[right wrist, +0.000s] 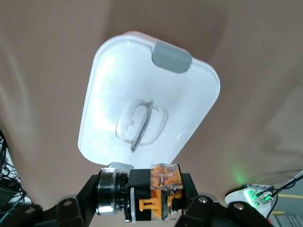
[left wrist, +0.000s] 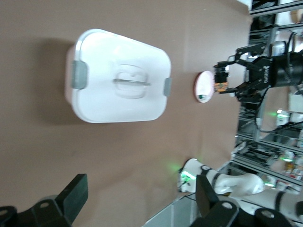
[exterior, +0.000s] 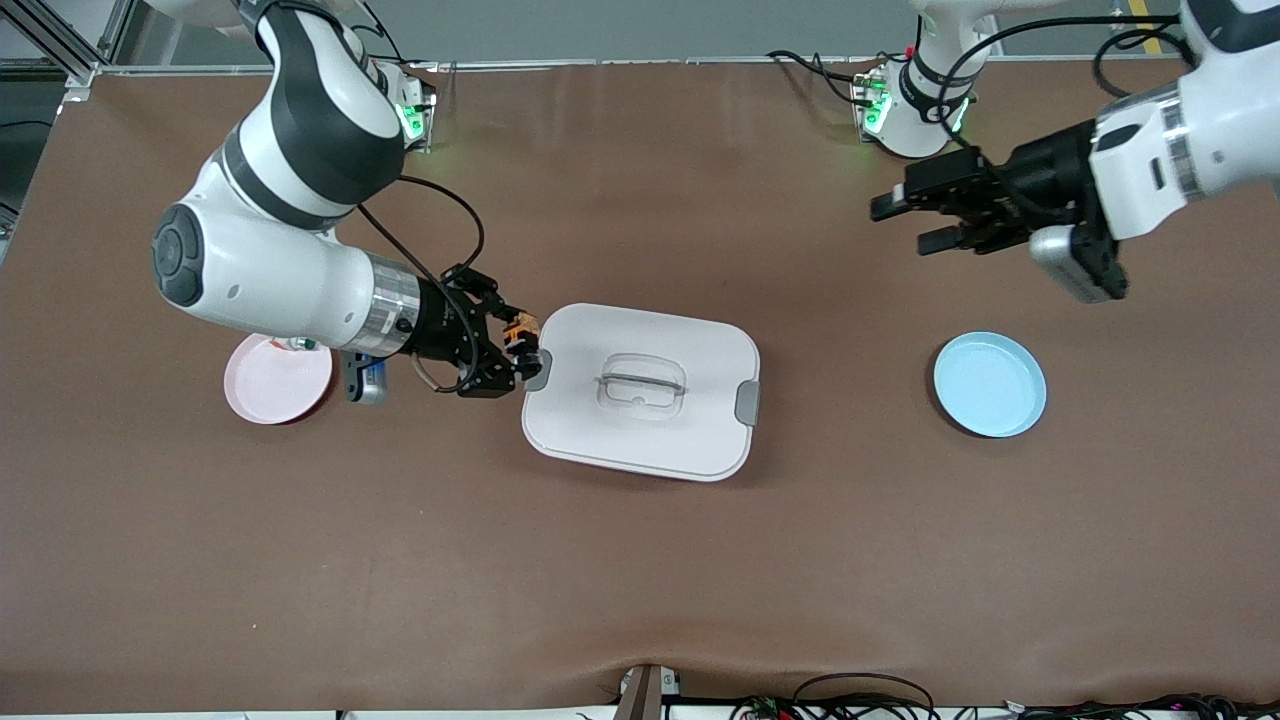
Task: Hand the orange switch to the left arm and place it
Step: 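Carry the switch over the box while the left gripper reaches toward it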
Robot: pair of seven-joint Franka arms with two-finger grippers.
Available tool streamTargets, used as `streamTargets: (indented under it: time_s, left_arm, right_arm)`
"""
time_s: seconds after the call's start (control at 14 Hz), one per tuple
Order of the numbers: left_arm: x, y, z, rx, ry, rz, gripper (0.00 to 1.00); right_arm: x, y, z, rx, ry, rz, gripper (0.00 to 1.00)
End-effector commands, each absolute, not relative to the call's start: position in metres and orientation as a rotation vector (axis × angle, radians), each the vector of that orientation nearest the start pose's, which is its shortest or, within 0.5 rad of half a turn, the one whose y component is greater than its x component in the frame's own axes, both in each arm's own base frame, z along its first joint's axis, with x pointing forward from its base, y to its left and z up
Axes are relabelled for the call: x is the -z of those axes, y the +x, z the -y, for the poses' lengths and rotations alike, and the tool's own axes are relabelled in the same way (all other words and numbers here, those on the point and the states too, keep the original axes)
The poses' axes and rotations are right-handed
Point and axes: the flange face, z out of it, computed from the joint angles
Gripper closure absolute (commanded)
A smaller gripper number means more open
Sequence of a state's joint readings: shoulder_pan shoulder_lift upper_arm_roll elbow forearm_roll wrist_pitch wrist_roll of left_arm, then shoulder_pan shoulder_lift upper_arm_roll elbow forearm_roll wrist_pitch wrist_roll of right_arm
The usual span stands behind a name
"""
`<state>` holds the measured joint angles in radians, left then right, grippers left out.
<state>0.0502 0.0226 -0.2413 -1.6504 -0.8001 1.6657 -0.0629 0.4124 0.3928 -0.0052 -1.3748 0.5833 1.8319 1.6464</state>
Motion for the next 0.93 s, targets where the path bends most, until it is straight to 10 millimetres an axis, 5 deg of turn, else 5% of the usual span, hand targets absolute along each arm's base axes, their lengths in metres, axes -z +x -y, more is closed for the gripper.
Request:
streamTargets:
  time_s: [0.0,0.86]
  left_arm:
    - [-0.607,0.546,0.186,0.115,2.272,0.035,0.0]
    - [-0.56,0.549,0.281,0.077,2.156,-0.009,0.0]
  right_arm:
    - [-0.536,0.604,-0.337,-0.651,-2.057,-1.757,1.0]
    - [-0.585,0.581,-0.417,-0.629,-1.88,-1.808,1.0]
